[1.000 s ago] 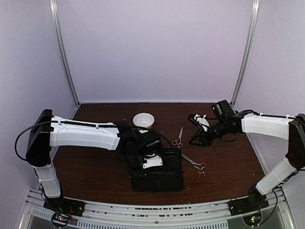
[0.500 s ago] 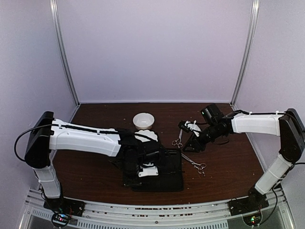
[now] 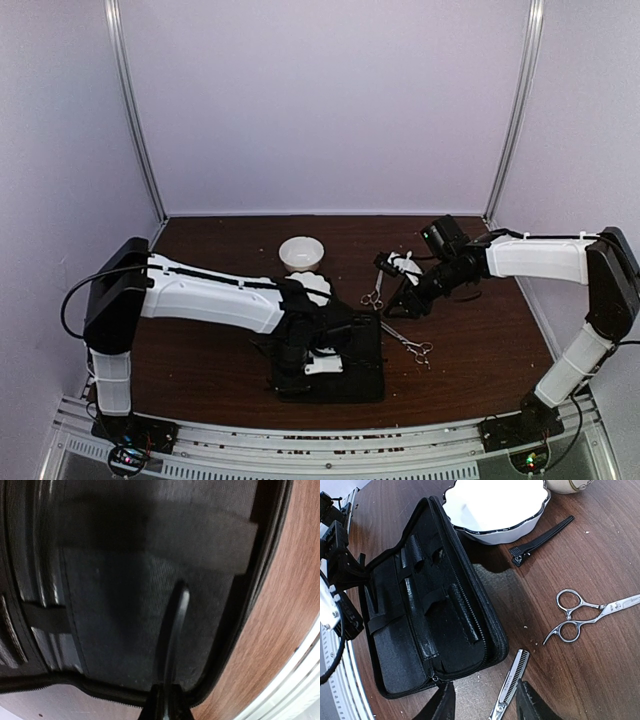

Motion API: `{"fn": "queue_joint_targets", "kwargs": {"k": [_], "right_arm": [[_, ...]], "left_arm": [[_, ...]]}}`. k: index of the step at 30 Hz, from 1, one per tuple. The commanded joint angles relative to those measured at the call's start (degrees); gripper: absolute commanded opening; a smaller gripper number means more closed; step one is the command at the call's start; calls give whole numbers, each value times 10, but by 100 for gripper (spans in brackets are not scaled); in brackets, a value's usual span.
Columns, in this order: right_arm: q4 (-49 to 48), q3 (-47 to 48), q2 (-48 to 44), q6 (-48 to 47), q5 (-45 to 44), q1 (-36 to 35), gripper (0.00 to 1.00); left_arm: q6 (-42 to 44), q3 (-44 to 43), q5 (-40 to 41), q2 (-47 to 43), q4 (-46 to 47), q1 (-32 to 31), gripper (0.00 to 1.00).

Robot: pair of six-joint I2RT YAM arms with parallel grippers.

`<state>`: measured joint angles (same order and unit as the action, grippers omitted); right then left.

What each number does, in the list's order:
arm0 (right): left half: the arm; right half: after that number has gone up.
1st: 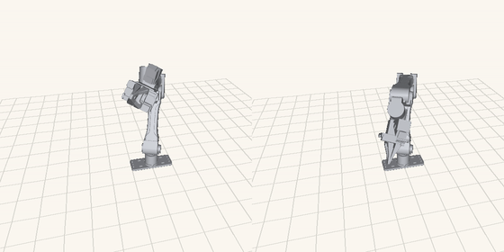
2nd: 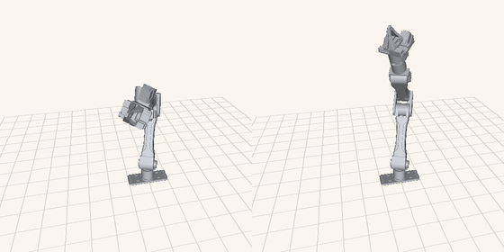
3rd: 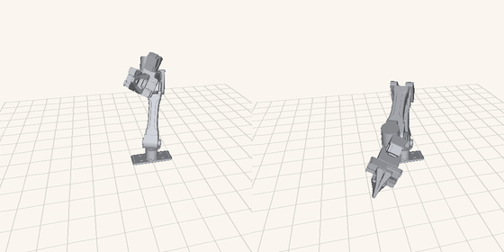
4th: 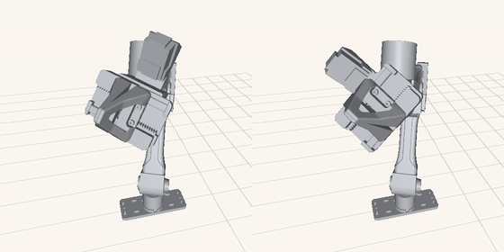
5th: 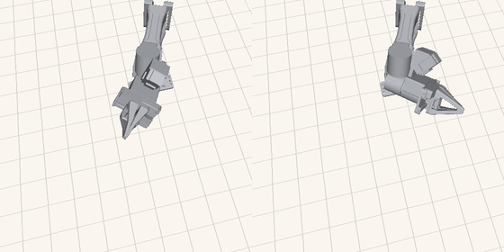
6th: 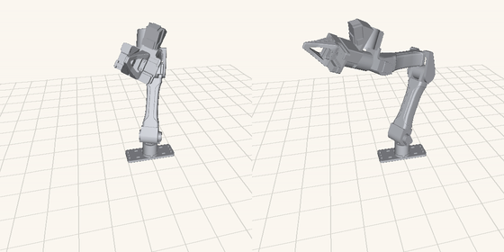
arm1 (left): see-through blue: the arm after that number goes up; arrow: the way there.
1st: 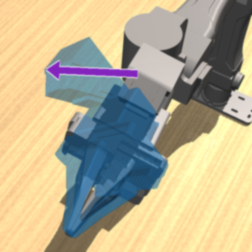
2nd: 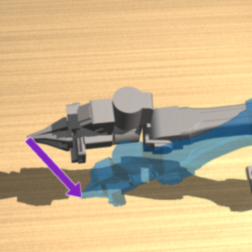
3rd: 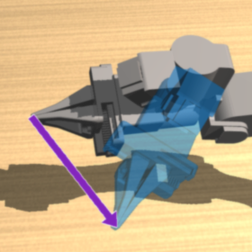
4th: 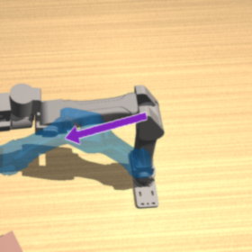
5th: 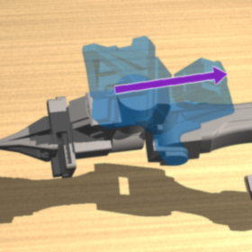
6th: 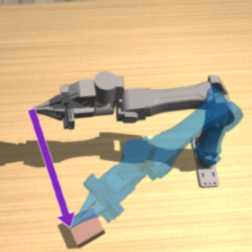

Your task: Sort the hair-cutting tools

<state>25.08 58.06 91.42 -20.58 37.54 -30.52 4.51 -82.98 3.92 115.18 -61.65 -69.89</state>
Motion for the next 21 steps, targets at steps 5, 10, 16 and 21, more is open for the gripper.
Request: {"fn": "queue_joint_targets", "kwargs": {"k": [5, 10, 16, 21], "right_arm": [[10, 15, -24, -12, -11, -4, 44], [11, 15, -26, -14, -14, -4, 44], [12, 16, -23, -16, -16, -4, 44], [13, 16, -19, -16, -15, -4, 44]], "left_arm": [[45, -58, -13, 42, -4, -14, 0], [55, -73, -34, 56, 19, -17, 0], [51, -84, -77, 61, 59, -17, 1], [43, -75, -92, 63, 94, -19, 6]]}}
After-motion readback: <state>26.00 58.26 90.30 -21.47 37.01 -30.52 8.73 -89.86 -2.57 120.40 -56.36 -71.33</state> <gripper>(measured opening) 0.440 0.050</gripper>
